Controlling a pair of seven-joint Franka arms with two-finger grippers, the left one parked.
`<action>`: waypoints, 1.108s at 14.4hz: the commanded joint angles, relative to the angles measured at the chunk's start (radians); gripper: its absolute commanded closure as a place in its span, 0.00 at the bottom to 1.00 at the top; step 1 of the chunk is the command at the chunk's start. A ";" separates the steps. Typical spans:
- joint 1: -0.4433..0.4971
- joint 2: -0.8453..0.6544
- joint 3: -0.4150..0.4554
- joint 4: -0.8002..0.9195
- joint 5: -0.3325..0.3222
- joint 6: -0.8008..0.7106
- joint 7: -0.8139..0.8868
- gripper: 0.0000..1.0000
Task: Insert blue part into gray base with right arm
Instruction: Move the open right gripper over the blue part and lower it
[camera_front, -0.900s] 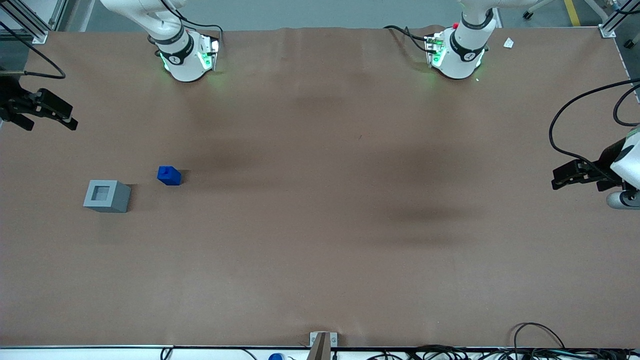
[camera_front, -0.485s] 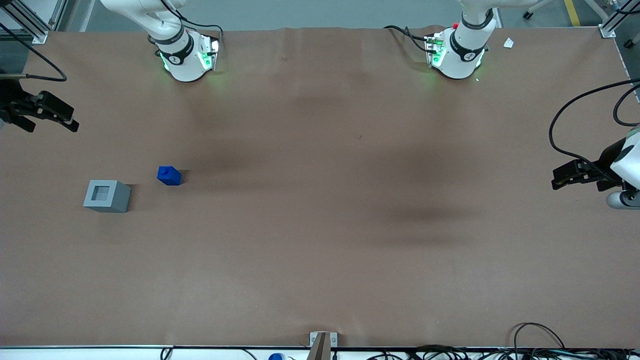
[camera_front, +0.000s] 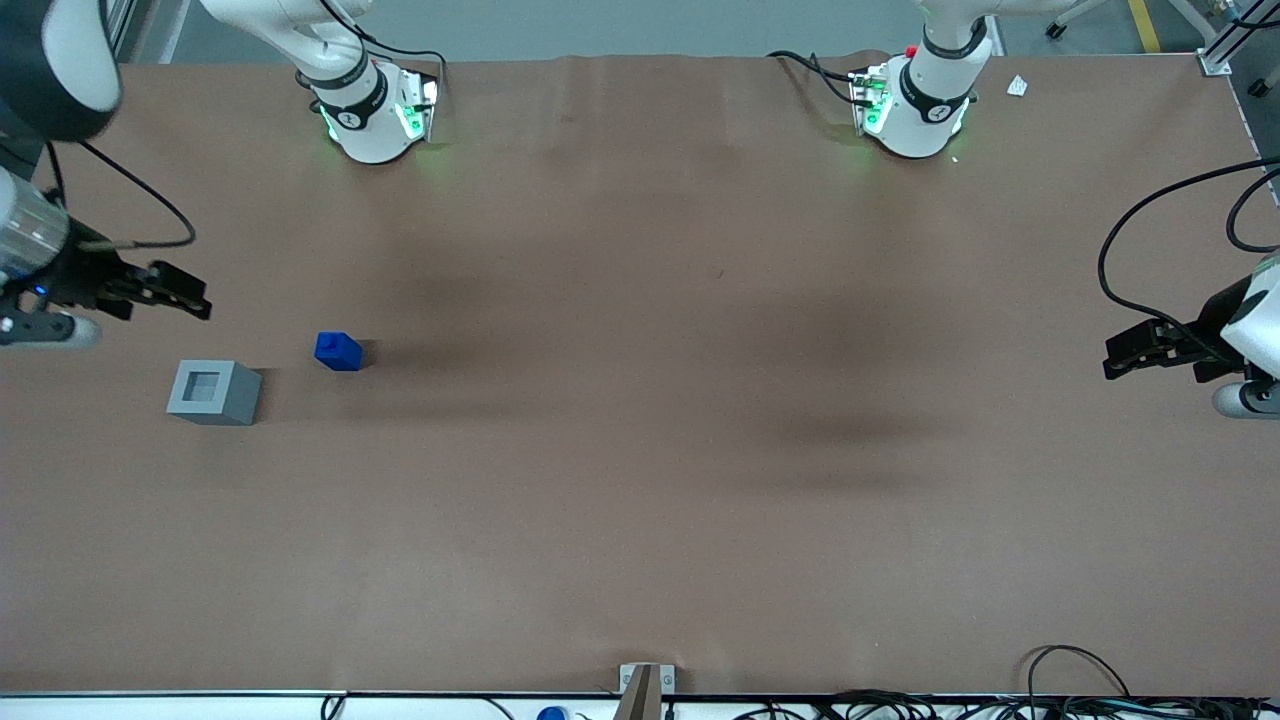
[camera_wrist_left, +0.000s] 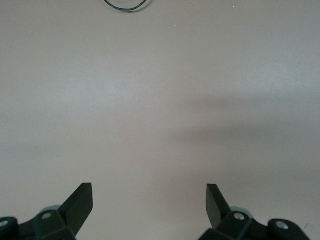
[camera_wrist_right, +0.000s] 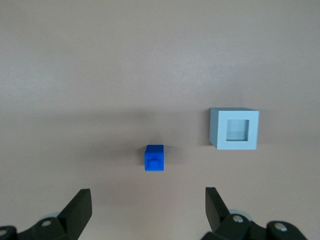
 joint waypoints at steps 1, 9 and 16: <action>0.001 -0.032 0.002 -0.140 0.000 0.123 -0.001 0.00; 0.021 -0.037 0.003 -0.448 0.002 0.392 -0.001 0.00; 0.034 0.032 0.003 -0.562 0.002 0.581 -0.001 0.05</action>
